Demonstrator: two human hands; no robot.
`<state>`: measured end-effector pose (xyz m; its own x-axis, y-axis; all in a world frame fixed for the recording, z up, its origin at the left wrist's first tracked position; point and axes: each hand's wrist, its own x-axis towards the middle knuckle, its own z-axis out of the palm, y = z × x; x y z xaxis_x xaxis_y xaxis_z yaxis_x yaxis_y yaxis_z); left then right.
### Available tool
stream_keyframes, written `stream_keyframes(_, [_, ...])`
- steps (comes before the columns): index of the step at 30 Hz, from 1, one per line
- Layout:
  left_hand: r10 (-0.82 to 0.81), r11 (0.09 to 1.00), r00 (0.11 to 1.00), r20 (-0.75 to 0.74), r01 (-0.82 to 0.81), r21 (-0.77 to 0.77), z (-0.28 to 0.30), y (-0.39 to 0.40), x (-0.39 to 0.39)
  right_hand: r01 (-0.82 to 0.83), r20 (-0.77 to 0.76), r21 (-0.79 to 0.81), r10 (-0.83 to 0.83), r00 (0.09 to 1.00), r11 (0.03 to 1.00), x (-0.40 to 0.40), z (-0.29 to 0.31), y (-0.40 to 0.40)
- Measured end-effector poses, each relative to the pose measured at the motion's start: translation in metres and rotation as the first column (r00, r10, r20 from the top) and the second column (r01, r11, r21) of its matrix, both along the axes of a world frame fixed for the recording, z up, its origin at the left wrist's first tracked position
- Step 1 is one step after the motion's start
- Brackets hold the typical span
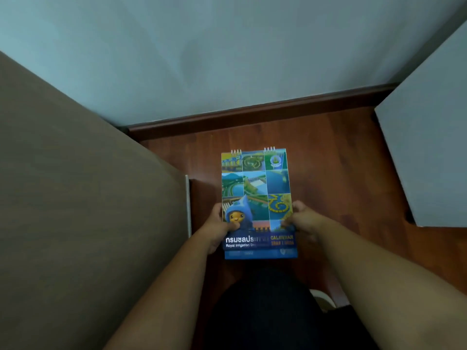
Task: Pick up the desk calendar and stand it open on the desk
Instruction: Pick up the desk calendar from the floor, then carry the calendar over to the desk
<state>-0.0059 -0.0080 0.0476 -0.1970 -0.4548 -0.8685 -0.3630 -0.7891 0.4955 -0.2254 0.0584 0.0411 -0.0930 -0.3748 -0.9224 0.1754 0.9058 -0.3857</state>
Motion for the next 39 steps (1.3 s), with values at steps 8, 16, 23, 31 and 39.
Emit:
stream_keyframes(8, [0.217, 0.965, 0.975, -0.050, -0.222, -0.142, 0.161, 0.007, -0.043, -0.128, 0.005, -0.046, 0.129, 0.992, 0.991, -0.040, 0.169, -0.001])
stream_keyframes(16, [0.287, 0.937, 0.950, -0.127, -0.306, -0.170, 0.409, 0.038, -0.039, -0.236, -0.023, -0.104, 0.235, 0.972, 0.966, -0.053, 0.419, -0.001])
stream_keyframes(23, [0.297, 0.816, 0.885, -0.359, -0.430, -0.385, 0.631, 0.044, 0.005, -0.207, 0.038, -0.425, 0.246, 0.968, 0.881, -0.005, 0.648, -0.056])
stream_keyframes(31, [0.418, 0.509, 0.836, -0.356, -0.540, -0.670, 0.809, 0.075, 0.114, -0.338, -0.008, -0.722, 0.481, 0.877, 0.604, 0.129, 0.809, -0.096])
stream_keyframes(39, [0.791, 0.125, 0.495, -0.359, -0.706, -0.697, 0.889, 0.206, 0.301, -0.565, -0.218, -0.806, 0.799, 0.560, 0.176, 0.372, 0.872, -0.034])
